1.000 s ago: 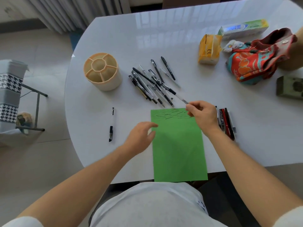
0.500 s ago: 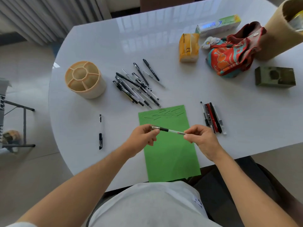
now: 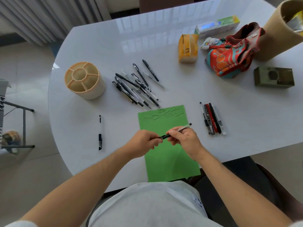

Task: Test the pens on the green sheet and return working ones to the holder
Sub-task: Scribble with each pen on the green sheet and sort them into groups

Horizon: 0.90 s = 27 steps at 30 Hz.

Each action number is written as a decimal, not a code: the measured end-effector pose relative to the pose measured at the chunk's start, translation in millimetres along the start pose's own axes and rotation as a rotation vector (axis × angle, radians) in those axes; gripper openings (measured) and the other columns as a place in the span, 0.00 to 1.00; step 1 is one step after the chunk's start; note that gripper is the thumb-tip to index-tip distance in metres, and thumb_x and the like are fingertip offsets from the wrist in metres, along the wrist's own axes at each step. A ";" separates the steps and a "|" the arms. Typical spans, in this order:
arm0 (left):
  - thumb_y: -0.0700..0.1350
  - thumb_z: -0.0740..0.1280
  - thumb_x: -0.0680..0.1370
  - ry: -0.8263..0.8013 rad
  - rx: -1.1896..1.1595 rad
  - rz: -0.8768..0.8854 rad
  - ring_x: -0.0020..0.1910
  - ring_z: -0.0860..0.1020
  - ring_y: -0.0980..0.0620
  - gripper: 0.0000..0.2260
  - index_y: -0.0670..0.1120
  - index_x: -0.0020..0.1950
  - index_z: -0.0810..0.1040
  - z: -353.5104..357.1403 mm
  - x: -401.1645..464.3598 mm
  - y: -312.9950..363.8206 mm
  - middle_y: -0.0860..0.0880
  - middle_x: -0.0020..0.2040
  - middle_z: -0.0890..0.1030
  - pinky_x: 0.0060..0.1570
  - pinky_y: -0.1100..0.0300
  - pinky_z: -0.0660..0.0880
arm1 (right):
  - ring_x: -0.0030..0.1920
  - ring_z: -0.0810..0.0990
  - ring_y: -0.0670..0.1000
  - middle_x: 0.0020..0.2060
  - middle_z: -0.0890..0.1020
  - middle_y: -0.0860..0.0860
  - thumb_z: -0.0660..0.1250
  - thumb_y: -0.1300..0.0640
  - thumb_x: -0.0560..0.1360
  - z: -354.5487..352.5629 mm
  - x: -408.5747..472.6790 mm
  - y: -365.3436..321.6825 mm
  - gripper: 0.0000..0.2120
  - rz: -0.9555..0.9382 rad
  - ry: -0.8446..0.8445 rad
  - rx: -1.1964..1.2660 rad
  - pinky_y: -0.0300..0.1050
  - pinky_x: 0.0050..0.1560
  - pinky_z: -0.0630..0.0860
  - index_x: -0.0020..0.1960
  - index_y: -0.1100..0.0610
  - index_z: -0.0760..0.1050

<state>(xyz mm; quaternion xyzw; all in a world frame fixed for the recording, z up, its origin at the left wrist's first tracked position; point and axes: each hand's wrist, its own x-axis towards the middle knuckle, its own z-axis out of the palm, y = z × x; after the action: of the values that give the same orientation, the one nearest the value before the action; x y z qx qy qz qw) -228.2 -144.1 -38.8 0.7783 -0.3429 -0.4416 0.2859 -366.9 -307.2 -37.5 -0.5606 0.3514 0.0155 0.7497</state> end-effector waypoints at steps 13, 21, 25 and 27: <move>0.51 0.60 0.84 0.373 0.493 0.117 0.37 0.76 0.48 0.14 0.45 0.52 0.81 1.6 22.8 34.7 0.47 0.43 0.79 0.38 0.53 0.74 | 0.30 0.79 0.50 0.30 0.83 0.55 0.70 0.60 0.78 19.1 25.3 -13.7 0.08 -0.045 0.416 0.158 0.42 0.31 0.77 0.42 0.62 0.83; 0.51 0.61 0.83 0.387 0.530 0.119 0.36 0.74 0.49 0.14 0.44 0.51 0.81 2.3 27.1 36.3 0.47 0.42 0.79 0.34 0.56 0.69 | 0.27 0.78 0.49 0.28 0.82 0.52 0.69 0.57 0.79 19.6 33.6 -16.3 0.10 0.003 0.454 0.096 0.41 0.29 0.76 0.40 0.59 0.81; 0.50 0.61 0.83 0.388 0.535 0.123 0.36 0.75 0.48 0.14 0.43 0.50 0.82 0.6 30.8 32.8 0.46 0.42 0.80 0.36 0.54 0.73 | 0.25 0.77 0.48 0.25 0.81 0.50 0.68 0.56 0.78 7.8 42.3 -15.1 0.11 0.022 0.561 0.070 0.41 0.26 0.75 0.39 0.59 0.80; 0.49 0.61 0.83 0.371 0.545 0.059 0.37 0.76 0.47 0.14 0.43 0.51 0.83 -9.0 23.5 11.3 0.45 0.44 0.81 0.37 0.55 0.72 | 0.24 0.76 0.48 0.23 0.80 0.48 0.68 0.56 0.79 -28.3 46.6 -20.3 0.12 0.019 0.740 0.091 0.41 0.25 0.74 0.38 0.58 0.78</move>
<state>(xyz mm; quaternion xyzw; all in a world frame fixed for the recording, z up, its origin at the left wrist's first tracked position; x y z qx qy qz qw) -214.6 -168.1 -37.8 0.8830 -0.4130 -0.1757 0.1372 -337.7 -356.1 -49.5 -0.4910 0.6042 -0.1966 0.5961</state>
